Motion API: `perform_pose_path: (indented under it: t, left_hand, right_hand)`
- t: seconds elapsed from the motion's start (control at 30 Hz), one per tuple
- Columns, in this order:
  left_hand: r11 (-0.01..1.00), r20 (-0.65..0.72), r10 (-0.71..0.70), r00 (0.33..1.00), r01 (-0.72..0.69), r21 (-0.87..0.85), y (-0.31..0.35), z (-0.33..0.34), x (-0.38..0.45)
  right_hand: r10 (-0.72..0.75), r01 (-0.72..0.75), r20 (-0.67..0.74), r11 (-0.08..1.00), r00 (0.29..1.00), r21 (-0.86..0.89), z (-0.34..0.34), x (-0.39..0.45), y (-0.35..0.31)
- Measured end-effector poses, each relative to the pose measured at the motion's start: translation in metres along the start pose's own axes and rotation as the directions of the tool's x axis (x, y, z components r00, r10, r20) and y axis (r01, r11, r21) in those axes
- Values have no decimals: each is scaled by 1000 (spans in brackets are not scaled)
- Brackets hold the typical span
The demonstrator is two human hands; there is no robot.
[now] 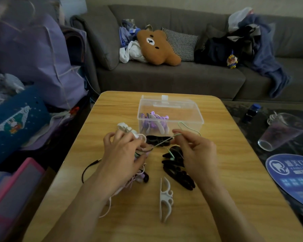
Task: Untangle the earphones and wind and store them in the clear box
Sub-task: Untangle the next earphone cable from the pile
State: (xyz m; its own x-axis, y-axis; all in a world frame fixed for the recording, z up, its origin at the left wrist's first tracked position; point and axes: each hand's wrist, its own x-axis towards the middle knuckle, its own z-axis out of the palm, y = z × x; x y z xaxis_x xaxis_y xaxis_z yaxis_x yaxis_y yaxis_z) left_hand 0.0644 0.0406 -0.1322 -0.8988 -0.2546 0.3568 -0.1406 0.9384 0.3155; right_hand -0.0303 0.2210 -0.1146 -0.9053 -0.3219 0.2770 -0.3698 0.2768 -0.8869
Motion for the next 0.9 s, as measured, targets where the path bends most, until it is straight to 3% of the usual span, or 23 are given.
perform_pose_path:
  t: [0.2,0.4,0.67,0.77,0.9]
  left_hand:
    - [993,-20,-119,993,119,12,-9,-10,5]
    - [962,-166,-265,950,272,24,-27,-23,10]
    - [907,-231,-419,878,418,-60,-42,-24,15]
    - [876,-281,-482,830,450,-174,-38,-24,18]
    - [790,-246,-584,773,473,-391,-44,-20,18]
  right_hand:
    - [197,-167,-69,935,978,312,-13,3,-11]
    - [388,-343,90,658,917,670,-28,8,-14]
    - [404,-367,239,277,883,888,-30,12,-17]
    - [391,-324,231,192,891,926,-32,13,-16]
    - [318,-273,226,113,921,955,-36,13,-14]
